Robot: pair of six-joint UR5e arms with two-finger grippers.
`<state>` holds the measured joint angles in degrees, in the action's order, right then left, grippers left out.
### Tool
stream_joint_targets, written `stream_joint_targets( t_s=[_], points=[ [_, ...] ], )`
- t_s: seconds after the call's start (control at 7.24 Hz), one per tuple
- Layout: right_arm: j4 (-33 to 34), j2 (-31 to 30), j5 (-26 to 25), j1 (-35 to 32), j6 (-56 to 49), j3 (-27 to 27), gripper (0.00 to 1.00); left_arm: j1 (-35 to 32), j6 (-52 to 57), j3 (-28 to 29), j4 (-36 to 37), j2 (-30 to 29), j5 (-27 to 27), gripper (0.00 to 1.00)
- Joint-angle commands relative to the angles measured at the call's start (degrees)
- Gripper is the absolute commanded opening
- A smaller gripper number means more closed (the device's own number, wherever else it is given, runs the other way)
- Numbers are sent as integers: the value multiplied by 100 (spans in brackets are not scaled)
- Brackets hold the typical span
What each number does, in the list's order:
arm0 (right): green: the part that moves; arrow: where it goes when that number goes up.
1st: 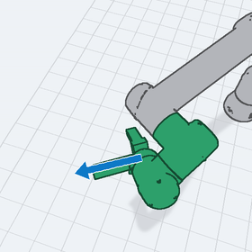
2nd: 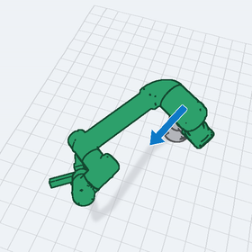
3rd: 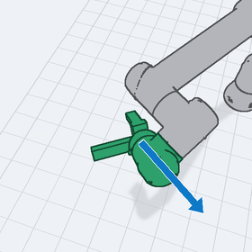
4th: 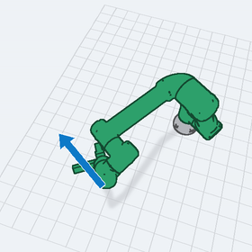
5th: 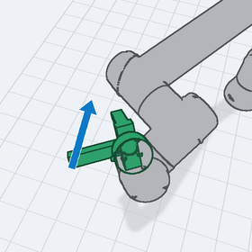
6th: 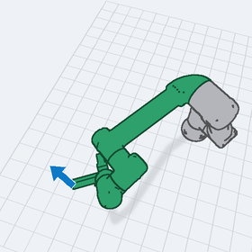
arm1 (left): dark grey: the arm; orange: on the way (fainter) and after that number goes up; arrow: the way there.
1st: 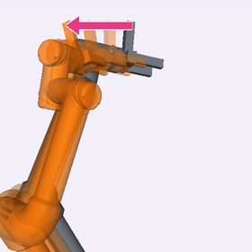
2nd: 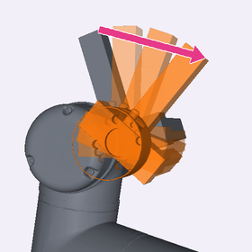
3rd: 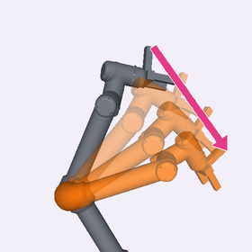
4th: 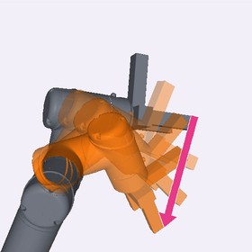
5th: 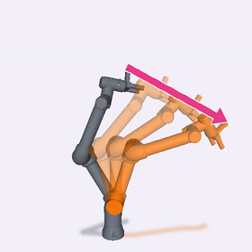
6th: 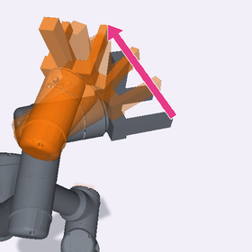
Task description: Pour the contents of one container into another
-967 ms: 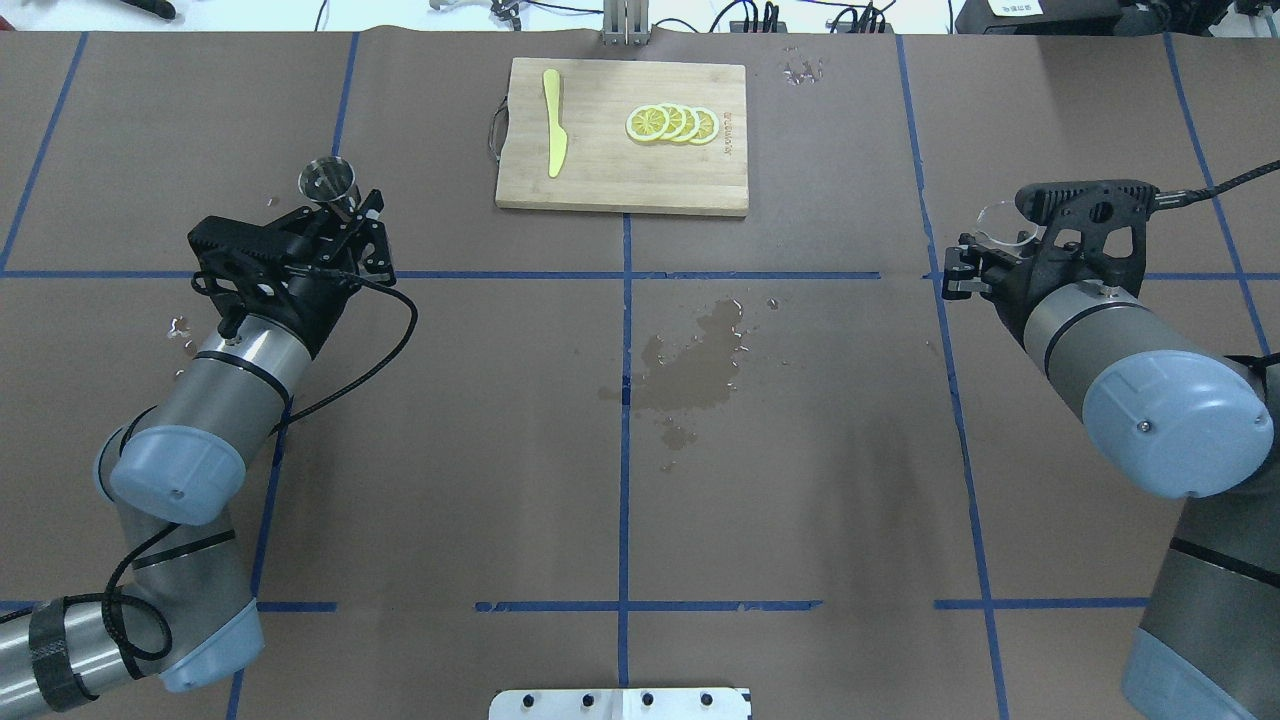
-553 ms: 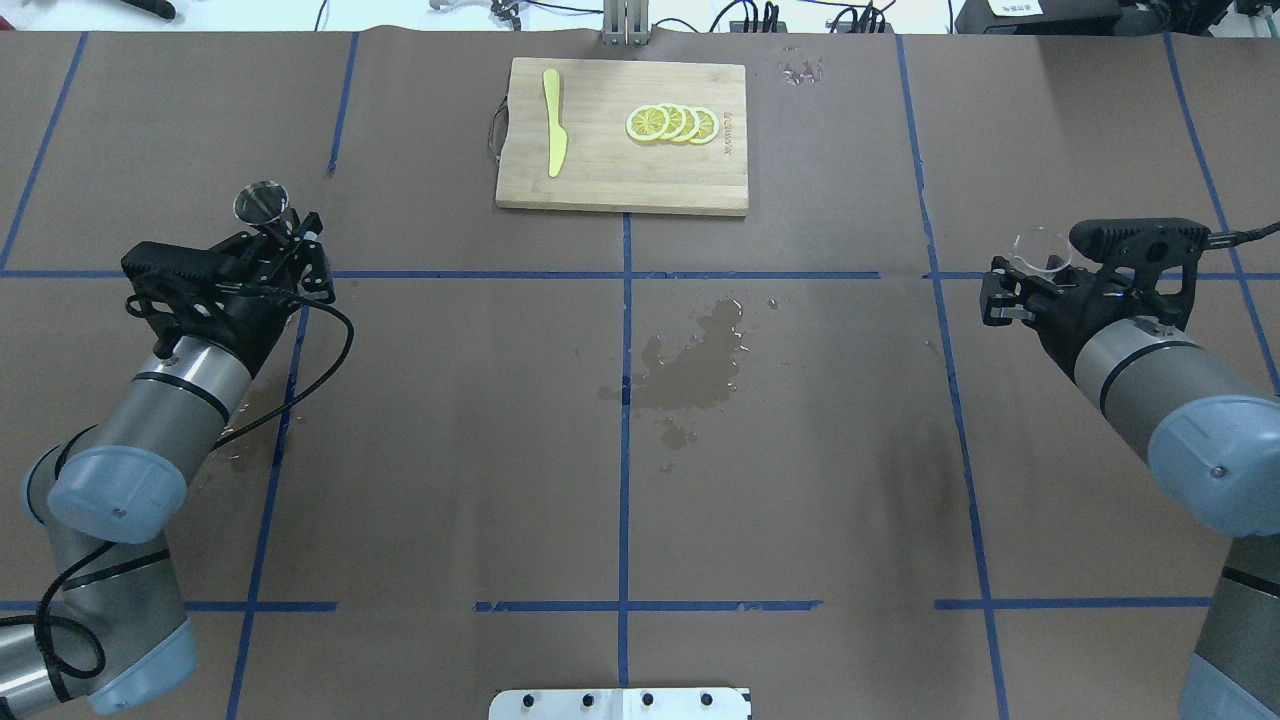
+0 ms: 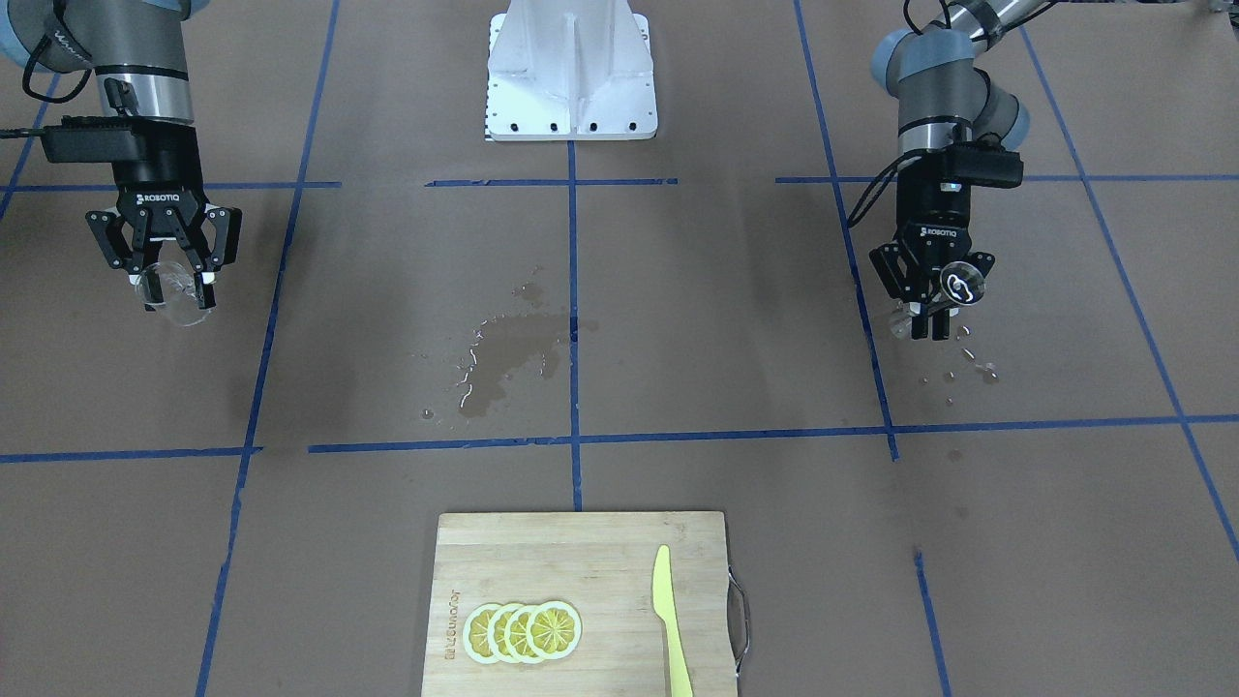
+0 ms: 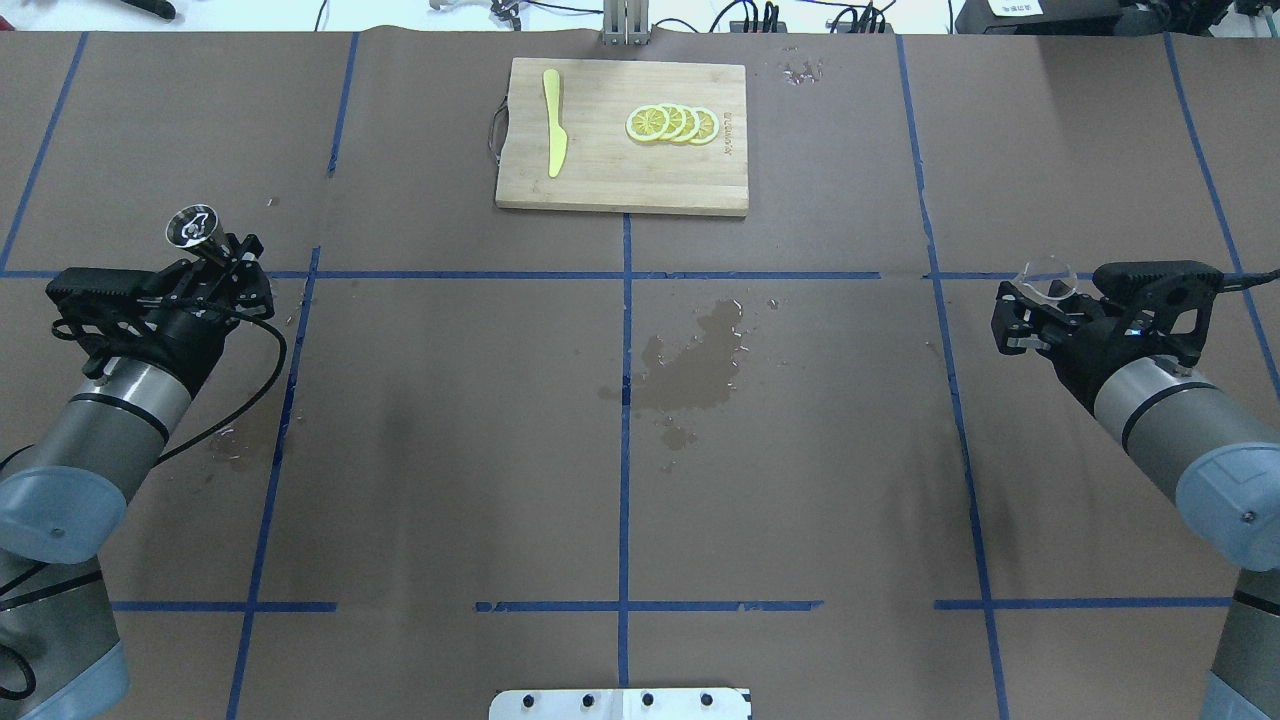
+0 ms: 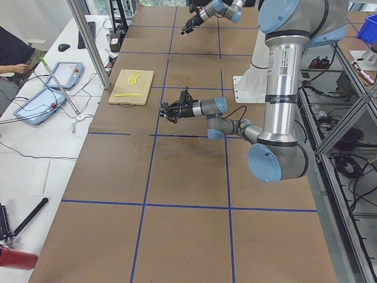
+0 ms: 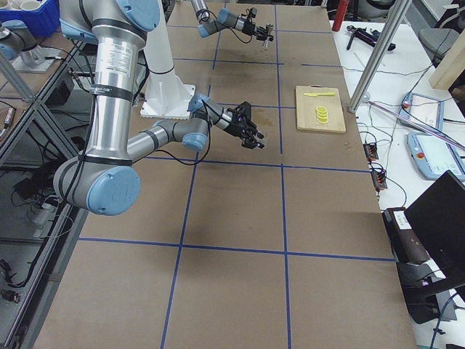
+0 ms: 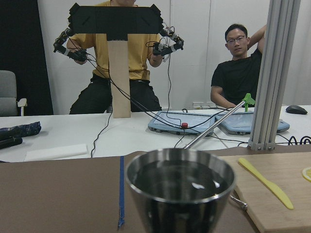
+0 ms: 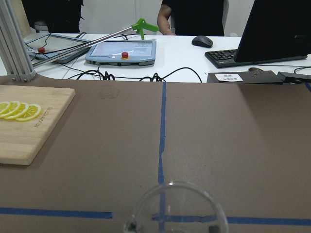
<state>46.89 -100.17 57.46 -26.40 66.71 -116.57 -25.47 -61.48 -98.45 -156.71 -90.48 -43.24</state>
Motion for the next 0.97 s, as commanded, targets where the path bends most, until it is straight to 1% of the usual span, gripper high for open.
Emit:
stream_joint_targets(
  t_s=[0.0, 0.28, 0.41, 0.55, 0.69, 0.83],
  points=[
    [-712, -11, -235, 179, 158, 405, 0, 59, -400, 53, 52, 240, 245, 0],
    [-1093, -64, -358, 319, 404, 669, 0, 138, -775, 89, 577, 241, 290, 0],
    [-1129, -99, -663, 555, 404, 723, 0, 286, -1004, 89, 745, 241, 490, 0],
    [-1121, -91, -1127, 879, 387, 723, 0, 445, -1033, 115, 877, 241, 814, 0],
    [-1121, -99, -1175, 952, 378, 723, 0, 585, -1268, 193, 1175, 241, 1096, 0],
    [-1121, -117, -1211, 961, 343, 723, 0, 700, -1349, 281, 1186, 241, 1194, 0]
  ],
)
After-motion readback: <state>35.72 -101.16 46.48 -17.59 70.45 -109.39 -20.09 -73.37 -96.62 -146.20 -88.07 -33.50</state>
